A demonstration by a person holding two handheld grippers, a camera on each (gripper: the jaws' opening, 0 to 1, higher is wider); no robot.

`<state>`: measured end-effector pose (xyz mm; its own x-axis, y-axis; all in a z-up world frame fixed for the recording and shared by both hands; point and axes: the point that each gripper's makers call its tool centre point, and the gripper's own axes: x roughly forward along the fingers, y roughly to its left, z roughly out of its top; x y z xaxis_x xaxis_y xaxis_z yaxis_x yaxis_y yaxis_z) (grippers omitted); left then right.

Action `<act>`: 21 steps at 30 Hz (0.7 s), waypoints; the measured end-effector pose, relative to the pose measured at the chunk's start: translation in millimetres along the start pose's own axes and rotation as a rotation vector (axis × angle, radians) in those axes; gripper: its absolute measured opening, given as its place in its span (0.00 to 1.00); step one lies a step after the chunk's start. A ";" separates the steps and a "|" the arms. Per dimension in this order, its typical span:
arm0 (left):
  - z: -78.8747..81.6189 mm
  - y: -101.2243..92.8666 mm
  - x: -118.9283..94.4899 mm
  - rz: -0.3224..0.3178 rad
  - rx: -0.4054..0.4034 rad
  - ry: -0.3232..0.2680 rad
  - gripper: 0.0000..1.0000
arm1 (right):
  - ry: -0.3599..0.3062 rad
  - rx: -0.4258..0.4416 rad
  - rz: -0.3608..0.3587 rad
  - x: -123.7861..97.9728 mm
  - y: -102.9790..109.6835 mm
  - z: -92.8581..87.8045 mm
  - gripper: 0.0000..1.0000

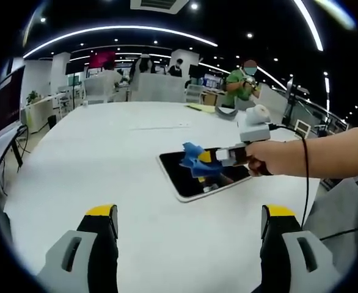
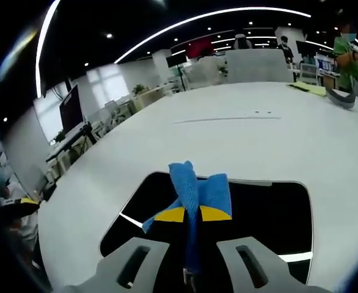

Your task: Wipe the mirror surface with the cleaning cloth until all visible marks leave the cleaned area.

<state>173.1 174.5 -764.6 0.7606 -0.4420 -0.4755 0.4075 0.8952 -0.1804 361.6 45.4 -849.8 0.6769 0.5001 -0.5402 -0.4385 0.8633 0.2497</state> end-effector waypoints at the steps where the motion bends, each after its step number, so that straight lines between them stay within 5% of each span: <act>1: -0.2 -0.1 0.1 -0.001 0.001 0.001 0.99 | -0.001 0.000 0.000 -0.1 0.0 0.0 0.02; 21: -0.8 1.5 -0.8 0.002 -0.004 -0.001 0.98 | 0.001 0.029 -0.011 -1.7 1.6 0.3 0.03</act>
<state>172.7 176.2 -765.2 0.7619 -0.4399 -0.4755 0.4038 0.8965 -0.1824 360.0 46.0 -848.2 0.6810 0.4906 -0.5436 -0.4135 0.8703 0.2674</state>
